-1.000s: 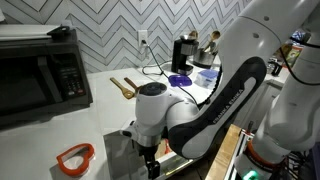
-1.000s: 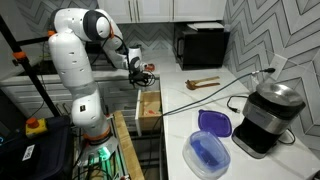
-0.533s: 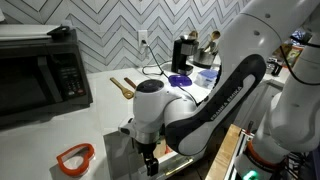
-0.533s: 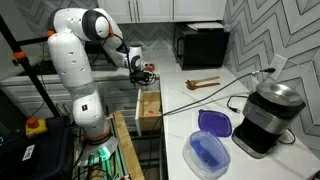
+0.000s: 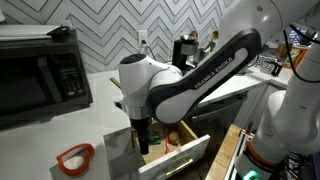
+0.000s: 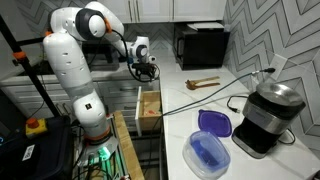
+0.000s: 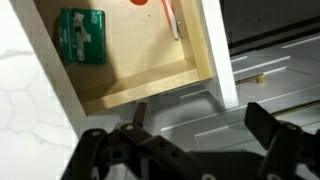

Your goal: Open the drawer then remove the spoon from the drawer

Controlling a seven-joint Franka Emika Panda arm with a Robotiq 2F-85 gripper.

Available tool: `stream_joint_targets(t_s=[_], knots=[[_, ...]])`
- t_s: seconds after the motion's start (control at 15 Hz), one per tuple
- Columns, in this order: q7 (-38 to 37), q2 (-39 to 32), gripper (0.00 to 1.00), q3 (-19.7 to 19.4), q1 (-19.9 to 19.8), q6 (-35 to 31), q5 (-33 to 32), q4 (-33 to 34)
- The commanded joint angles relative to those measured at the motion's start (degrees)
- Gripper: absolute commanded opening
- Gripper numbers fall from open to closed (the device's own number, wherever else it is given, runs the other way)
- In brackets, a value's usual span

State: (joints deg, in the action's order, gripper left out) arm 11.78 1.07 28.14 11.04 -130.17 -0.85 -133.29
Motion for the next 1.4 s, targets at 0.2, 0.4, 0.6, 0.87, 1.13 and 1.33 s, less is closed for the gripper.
stream_joint_targets(t_s=[0.2,0.4,0.6,0.87,1.13,1.33], knots=[[-4.7,0.8,1.00,-5.3,3.8,2.4,0.2,0.8],[-5.3,0.8,1.00,-5.3,4.0,2.4,0.3,0.8],[-8.5,1.1,1.00,-6.1,4.0,1.5,0.4,-0.6],[-16.5,4.3,1.00,-8.1,3.8,-4.4,2.2,-6.6],[-26.1,7.3,1.00,-9.4,3.4,-11.0,1.2,-13.5],[-33.9,10.3,1.00,-9.8,2.9,-14.5,1.2,-17.9]])
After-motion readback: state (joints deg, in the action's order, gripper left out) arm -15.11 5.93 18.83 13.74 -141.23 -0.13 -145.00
